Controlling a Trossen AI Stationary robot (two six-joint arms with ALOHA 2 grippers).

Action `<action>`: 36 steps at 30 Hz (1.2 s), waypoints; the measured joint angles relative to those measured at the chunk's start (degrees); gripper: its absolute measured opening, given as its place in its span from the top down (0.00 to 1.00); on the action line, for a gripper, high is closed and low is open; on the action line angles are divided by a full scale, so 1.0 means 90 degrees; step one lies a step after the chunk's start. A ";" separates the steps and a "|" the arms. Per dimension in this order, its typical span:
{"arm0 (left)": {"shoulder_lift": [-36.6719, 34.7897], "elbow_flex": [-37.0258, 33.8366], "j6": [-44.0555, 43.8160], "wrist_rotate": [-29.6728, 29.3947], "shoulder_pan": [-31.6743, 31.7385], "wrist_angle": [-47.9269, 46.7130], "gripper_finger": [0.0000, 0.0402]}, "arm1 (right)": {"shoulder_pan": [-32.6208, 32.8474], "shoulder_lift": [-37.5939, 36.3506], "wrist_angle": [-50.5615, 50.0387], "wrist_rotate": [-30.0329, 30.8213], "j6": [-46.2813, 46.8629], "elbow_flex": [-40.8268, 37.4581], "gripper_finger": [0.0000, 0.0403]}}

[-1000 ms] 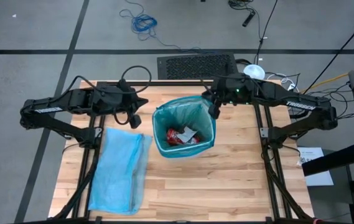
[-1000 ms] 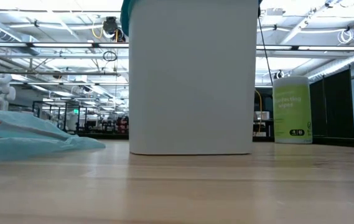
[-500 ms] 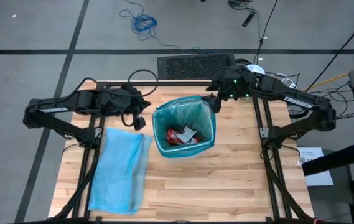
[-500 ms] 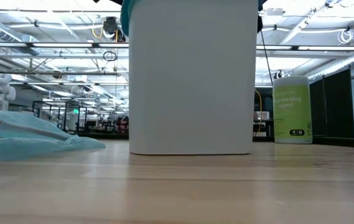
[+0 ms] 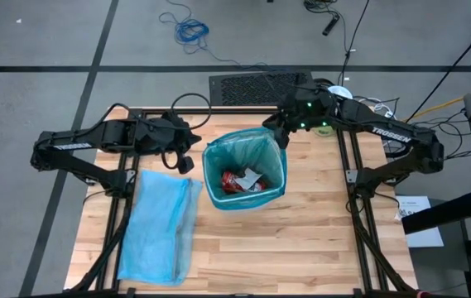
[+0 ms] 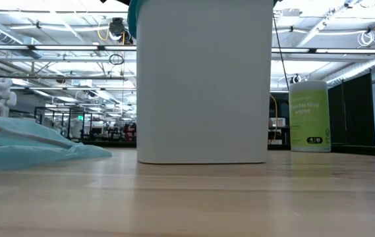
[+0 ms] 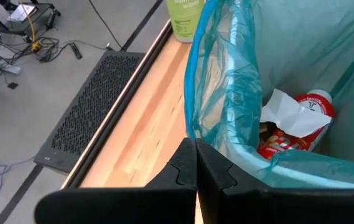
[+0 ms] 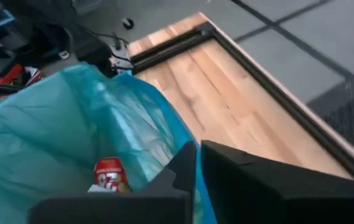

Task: Place trash/remove bag and relplace
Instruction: Remove the blue trash bag from the white trash bin

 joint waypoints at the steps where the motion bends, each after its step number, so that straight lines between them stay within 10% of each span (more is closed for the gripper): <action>1: 0.0000 0.0000 0.0014 0.0000 0.0000 0.0002 1.00 | 0.0046 -0.0018 0.0030 0.0002 -0.0085 0.0000 0.97; 9: -0.0002 0.0000 0.0007 0.0000 0.0000 0.0007 1.00 | 0.0342 -0.0037 -0.0121 0.0443 -0.0075 0.0000 0.96; 22: -0.0002 0.0000 0.0007 0.0000 0.0000 0.0007 1.00 | 0.0247 -0.0035 -0.0606 0.0439 0.0152 0.0000 0.58; 29: -0.0002 0.0000 0.0005 0.0000 0.0000 0.0010 1.00 | 0.0247 -0.0035 -0.0722 0.0476 -0.0119 0.0000 0.93; 36: -0.0002 0.0000 0.0007 -0.0036 0.0000 0.0023 1.00 | 0.0370 -0.0049 -0.0384 0.0818 -0.0424 0.0000 1.00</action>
